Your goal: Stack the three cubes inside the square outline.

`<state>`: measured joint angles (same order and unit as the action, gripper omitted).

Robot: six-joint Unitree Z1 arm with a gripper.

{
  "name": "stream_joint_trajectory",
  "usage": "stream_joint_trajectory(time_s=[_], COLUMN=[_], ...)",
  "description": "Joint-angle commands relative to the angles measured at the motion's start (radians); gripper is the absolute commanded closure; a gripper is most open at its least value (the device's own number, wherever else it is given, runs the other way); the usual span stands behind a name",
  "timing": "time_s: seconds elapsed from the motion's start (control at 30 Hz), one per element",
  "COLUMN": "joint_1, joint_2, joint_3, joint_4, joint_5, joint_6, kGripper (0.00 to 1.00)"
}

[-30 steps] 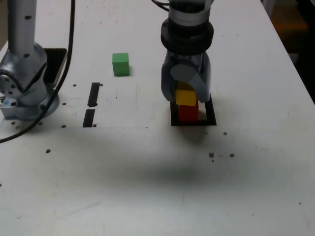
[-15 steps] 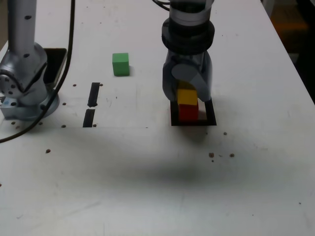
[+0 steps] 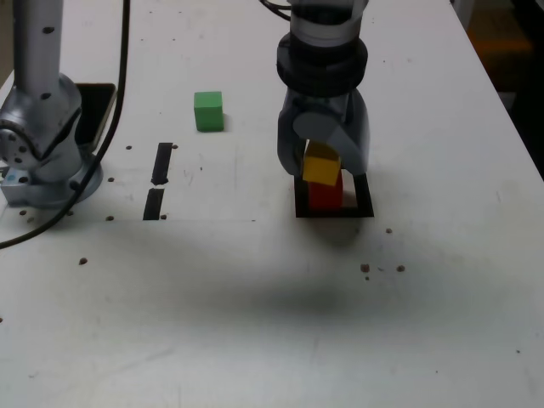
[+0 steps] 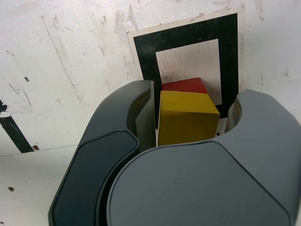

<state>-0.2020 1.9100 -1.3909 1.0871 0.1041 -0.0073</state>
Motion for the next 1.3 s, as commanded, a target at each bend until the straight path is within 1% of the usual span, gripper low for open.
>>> stream_joint_trajectory(time_s=[0.0,0.2,0.4,0.5,0.7,0.77,1.03,1.13,1.27], joint_1=[0.001,0.001,0.001,0.001,0.026,0.045,0.123,0.175,0.207], joint_2=[-0.008,-0.012,-0.03,-0.063,-0.171,-0.198,-0.265,-0.28,-0.283], joint_3=[-0.006,-0.016,-0.029,-0.035,-0.029,-0.011,0.086,0.16,0.22], joint_4=[0.002,0.007,0.032,0.071,0.188,0.201,0.19,0.151,0.106], joint_5=[0.0,0.005,0.024,0.046,0.108,0.115,0.119,0.118,0.118], joint_6=[0.002,0.008,0.01,0.01,0.008,0.01,0.036,0.06,0.073], kGripper=[0.28,0.22,0.2,0.19,0.19,0.19,0.19,0.19,0.18])
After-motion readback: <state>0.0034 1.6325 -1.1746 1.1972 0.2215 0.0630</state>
